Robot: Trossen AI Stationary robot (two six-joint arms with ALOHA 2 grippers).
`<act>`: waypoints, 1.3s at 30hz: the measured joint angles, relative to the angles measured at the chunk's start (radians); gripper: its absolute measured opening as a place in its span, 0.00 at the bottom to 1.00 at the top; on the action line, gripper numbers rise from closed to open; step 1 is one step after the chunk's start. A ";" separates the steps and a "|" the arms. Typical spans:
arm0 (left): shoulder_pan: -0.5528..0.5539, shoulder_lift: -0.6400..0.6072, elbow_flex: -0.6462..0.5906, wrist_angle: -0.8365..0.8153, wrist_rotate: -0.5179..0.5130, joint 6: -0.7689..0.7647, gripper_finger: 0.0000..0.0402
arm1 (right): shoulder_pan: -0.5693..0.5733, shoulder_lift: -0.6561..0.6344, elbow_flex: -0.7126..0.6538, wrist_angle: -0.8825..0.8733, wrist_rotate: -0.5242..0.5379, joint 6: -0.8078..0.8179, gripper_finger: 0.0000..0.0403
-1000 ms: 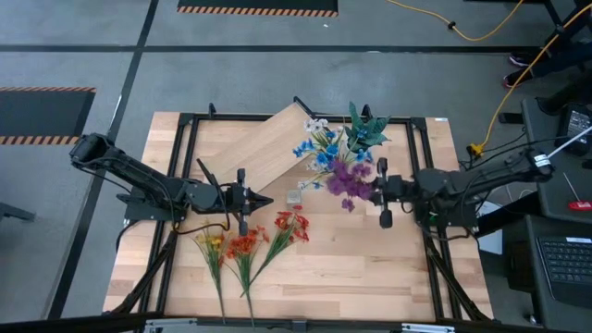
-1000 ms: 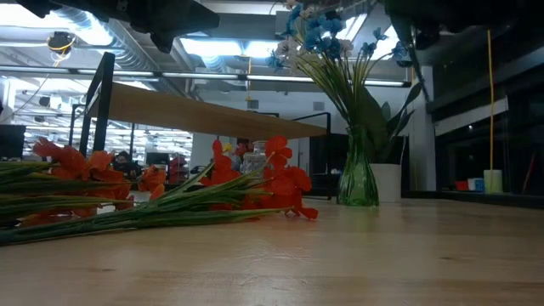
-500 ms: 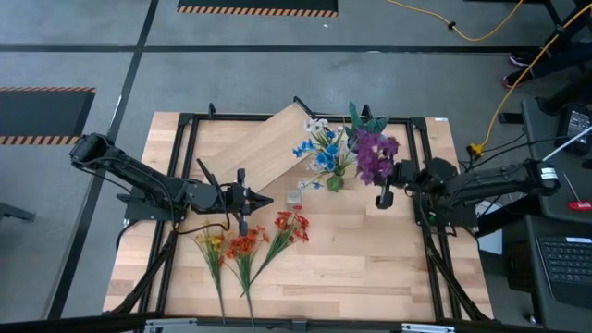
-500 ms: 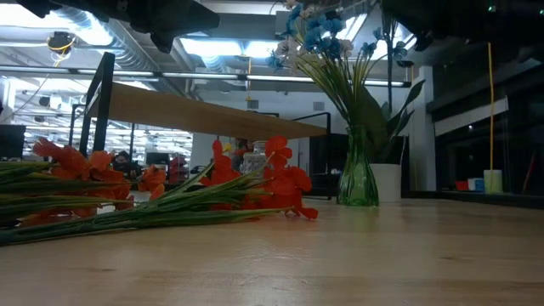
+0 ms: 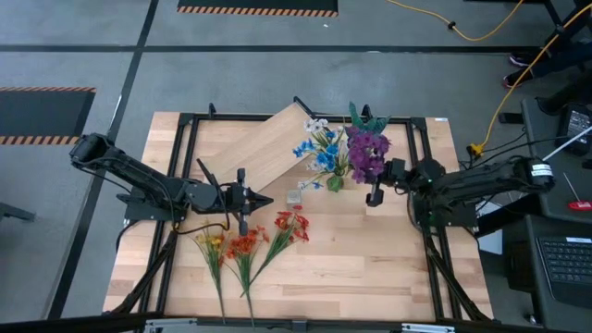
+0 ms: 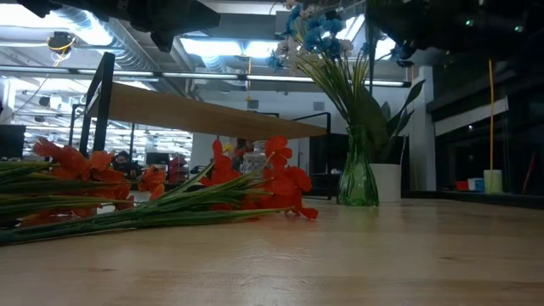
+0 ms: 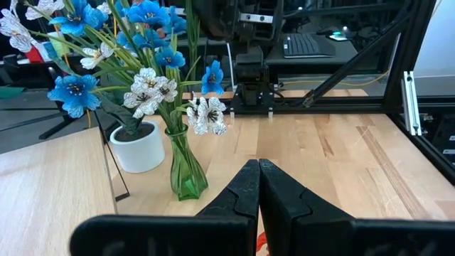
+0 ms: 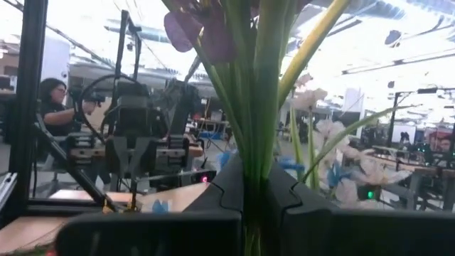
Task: Pick and place flowers into a vace then onto a shelf
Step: Put the purple flowers into the green vase
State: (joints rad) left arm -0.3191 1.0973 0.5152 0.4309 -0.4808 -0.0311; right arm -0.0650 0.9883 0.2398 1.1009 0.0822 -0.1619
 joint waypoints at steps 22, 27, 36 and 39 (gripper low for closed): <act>0.000 0.000 0.000 0.000 0.000 0.000 0.01 | -0.063 0.279 0.000 0.242 0.014 0.003 0.03; 0.000 0.000 0.000 0.000 0.000 0.000 0.01 | -0.063 0.311 0.000 0.243 0.073 0.008 0.03; 0.000 0.000 0.000 0.000 0.000 0.000 0.01 | -0.063 0.397 0.000 0.294 0.085 0.024 0.03; 0.000 0.000 0.000 -0.001 0.000 0.000 0.01 | -0.062 0.432 0.001 0.325 0.101 0.024 0.03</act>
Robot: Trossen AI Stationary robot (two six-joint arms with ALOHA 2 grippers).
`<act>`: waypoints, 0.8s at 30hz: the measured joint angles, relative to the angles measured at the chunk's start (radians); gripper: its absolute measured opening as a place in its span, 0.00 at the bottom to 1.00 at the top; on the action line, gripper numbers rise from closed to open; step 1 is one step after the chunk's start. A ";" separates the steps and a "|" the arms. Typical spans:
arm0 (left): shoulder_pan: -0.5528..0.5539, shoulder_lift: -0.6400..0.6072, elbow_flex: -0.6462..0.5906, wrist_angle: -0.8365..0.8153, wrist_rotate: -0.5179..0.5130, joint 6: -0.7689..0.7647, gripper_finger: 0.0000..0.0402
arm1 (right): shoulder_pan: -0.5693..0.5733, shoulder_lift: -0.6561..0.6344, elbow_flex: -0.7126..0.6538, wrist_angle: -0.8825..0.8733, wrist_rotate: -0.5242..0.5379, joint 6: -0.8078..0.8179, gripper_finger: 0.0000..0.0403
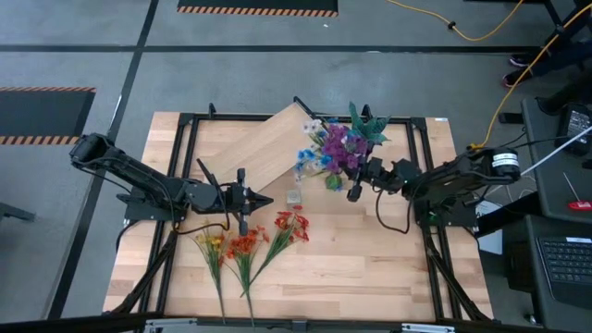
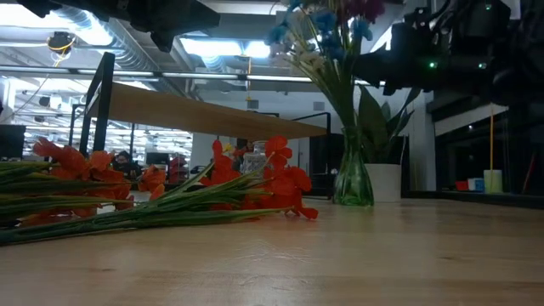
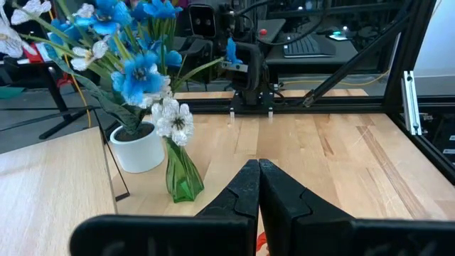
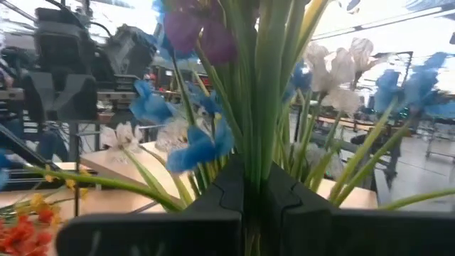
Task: Pick and place flowers into a vace then onto a shelf
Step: Put the purple flowers into the green vase
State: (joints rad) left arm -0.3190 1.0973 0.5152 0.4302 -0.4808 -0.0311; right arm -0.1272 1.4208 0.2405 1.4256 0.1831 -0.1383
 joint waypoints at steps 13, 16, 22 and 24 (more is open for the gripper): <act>0.000 0.000 0.000 -0.001 0.002 0.000 0.01 | 0.000 0.058 0.000 0.018 0.011 -0.020 0.05; 0.000 0.000 0.000 -0.001 0.002 0.000 0.01 | 0.000 0.057 0.000 -0.007 0.010 -0.024 0.04; 0.000 0.000 0.000 -0.001 0.003 -0.008 0.01 | 0.000 0.057 0.000 -0.057 0.009 -0.021 0.02; 0.000 0.000 0.000 -0.001 0.003 -0.008 0.01 | 0.000 0.057 0.000 -0.058 0.008 -0.020 0.03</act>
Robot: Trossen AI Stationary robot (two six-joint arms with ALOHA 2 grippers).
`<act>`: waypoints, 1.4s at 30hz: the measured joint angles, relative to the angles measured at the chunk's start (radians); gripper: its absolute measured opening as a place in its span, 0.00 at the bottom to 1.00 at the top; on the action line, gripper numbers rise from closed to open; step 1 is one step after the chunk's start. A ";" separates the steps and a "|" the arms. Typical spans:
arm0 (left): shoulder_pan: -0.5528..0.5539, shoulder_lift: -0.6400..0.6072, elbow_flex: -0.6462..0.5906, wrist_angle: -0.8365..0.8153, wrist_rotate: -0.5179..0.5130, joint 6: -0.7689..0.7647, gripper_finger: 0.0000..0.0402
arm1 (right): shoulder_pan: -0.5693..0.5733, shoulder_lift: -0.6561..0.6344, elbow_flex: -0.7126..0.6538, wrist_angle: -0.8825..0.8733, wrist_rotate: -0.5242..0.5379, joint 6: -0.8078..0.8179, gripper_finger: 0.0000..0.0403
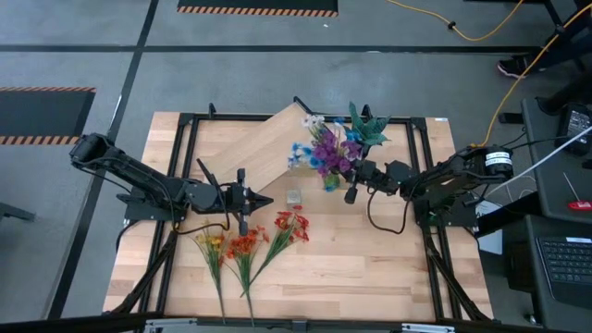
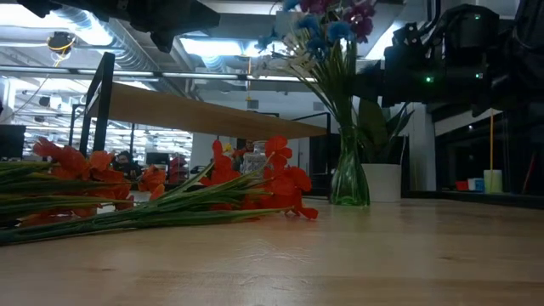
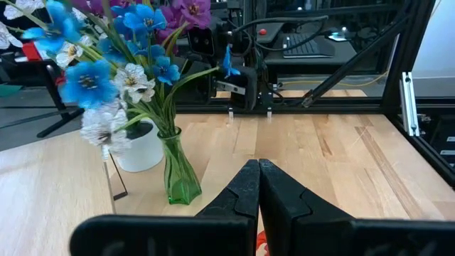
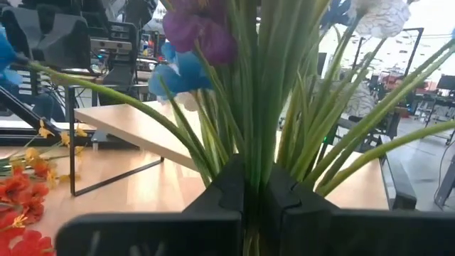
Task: Pick and place flowers into a vace then onto a shelf
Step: Put the purple flowers into the green vase
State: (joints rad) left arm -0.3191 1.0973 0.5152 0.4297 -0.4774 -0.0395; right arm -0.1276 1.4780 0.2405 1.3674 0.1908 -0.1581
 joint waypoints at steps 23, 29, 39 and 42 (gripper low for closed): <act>0.000 0.000 0.000 -0.012 0.005 -0.024 0.01 | 0.000 -0.185 -0.002 -0.374 0.000 0.023 0.36; 0.000 0.000 0.000 -0.011 0.005 -0.029 0.01 | 0.000 -0.326 -0.002 -0.547 0.001 0.026 0.42; 0.000 0.000 0.000 -0.009 0.005 -0.029 0.01 | 0.000 -0.400 -0.002 -0.636 -0.001 0.051 0.43; 0.000 0.000 0.000 -0.008 0.005 -0.029 0.01 | 0.000 -0.399 -0.002 -0.654 -0.008 0.062 0.43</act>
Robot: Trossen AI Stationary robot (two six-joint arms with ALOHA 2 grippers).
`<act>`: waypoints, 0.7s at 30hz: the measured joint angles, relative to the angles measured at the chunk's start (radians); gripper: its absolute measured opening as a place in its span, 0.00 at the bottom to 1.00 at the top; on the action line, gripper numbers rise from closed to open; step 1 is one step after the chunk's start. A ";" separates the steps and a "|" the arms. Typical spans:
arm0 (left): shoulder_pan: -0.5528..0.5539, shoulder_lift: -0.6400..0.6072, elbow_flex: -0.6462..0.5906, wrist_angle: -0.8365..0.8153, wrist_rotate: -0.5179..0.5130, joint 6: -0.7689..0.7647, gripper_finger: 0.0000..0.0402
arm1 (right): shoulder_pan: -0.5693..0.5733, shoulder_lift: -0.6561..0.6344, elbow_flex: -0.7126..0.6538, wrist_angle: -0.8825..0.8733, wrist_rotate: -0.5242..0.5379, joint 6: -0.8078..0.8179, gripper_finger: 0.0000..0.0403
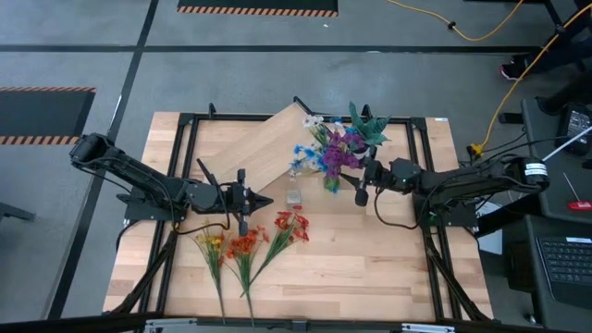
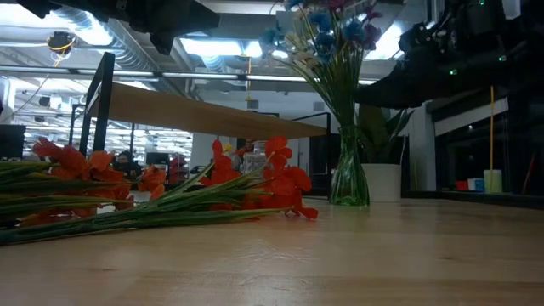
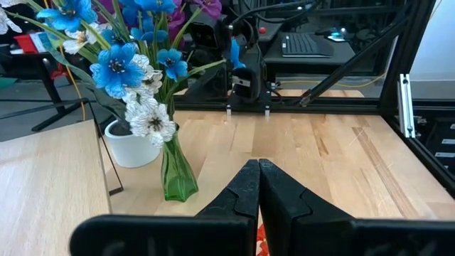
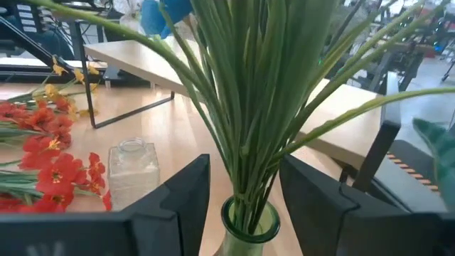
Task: Pick and place flowers into a vace then onto a shelf
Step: Put the purple flowers into the green vase
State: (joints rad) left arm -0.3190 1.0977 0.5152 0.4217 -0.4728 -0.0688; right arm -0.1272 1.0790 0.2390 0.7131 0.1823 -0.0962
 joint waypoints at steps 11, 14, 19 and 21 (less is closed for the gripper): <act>0.000 0.000 0.000 0.001 0.000 0.000 0.01 | 0.000 0.006 0.000 -0.001 -0.027 0.013 0.43; 0.000 0.000 0.000 0.001 0.000 0.000 0.01 | 0.000 0.008 0.000 -0.001 -0.027 0.011 0.43; 0.000 0.000 0.000 0.001 0.000 0.001 0.01 | 0.000 0.008 0.000 0.000 -0.027 0.012 0.43; 0.000 0.000 0.000 0.001 0.000 0.001 0.01 | 0.000 0.013 0.001 0.002 -0.027 0.017 0.43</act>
State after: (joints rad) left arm -0.3188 1.0977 0.5152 0.4225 -0.4732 -0.0678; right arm -0.1268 1.0918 0.2396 0.7153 0.1558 -0.0795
